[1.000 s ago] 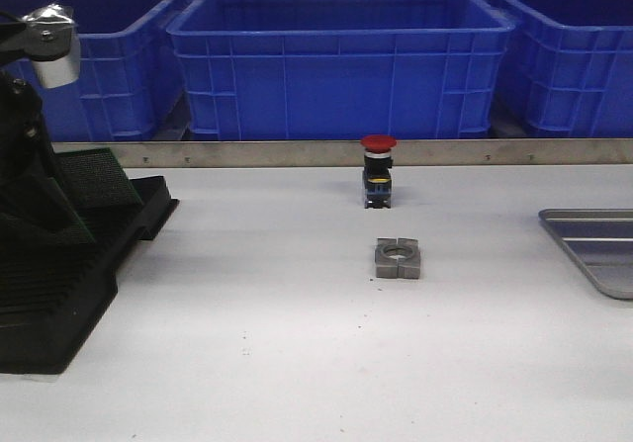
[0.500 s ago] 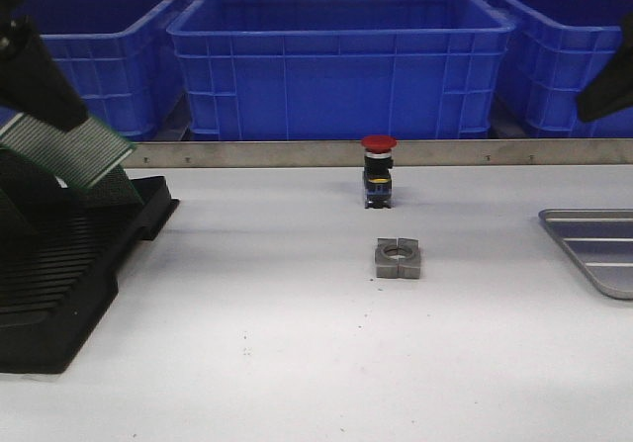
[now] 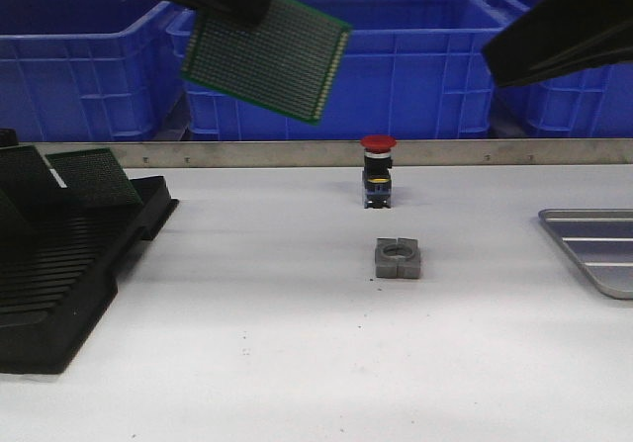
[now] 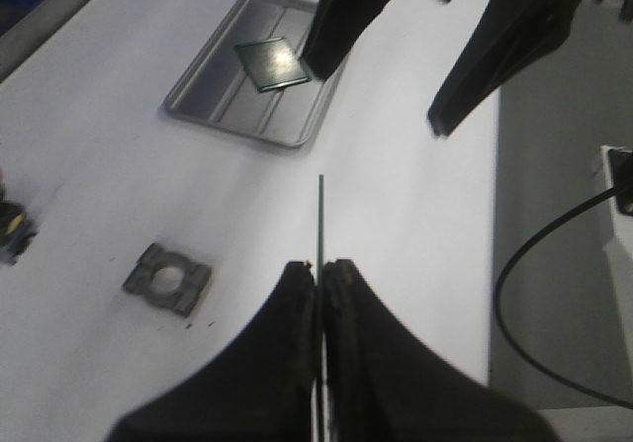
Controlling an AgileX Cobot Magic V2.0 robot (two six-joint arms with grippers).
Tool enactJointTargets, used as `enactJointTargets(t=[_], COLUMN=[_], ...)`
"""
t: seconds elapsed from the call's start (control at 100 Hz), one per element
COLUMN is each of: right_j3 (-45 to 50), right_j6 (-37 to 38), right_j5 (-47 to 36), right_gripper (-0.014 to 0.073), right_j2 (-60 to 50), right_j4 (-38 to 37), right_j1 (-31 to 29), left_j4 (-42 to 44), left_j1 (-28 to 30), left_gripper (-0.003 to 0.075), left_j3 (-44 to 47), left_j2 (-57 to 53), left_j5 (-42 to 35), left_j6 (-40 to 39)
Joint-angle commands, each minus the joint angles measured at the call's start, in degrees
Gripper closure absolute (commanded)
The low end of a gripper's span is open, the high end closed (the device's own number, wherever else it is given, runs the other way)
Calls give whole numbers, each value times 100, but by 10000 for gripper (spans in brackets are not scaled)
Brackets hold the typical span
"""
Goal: Place circuit board on tray
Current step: 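Lower the board held by the right gripper onto the silver tray and release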
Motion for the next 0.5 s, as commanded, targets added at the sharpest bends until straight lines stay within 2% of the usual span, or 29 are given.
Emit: enactJointTargets(t=[0.0,0.17,0.34,0.44,0.49], right_j3=[-182,-182,-182,-182,-182], right_j6=[-410,-455,-455,-455,-455], right_j5=[126,-253,-200,-22,73], right_gripper=[32,32,42,139,242], right_j2=[-183,-172,-172,-172,-172], right_j4=[244,244,244,249,249], right_j1=[344,986,1397,1453,1453], left_j4=[-562,-576,-576,-576,-576], left_j1=[-340,-751,-823,-823,-823], left_gripper=[737,737,737,737,737], left_j3=[-187,-187,-187,-187,-187], left_j2=[-214,-214,-214,-214,-214], left_j5=[114,114,114,114,114], left_j6=[-50,-50,-50,-50,-50])
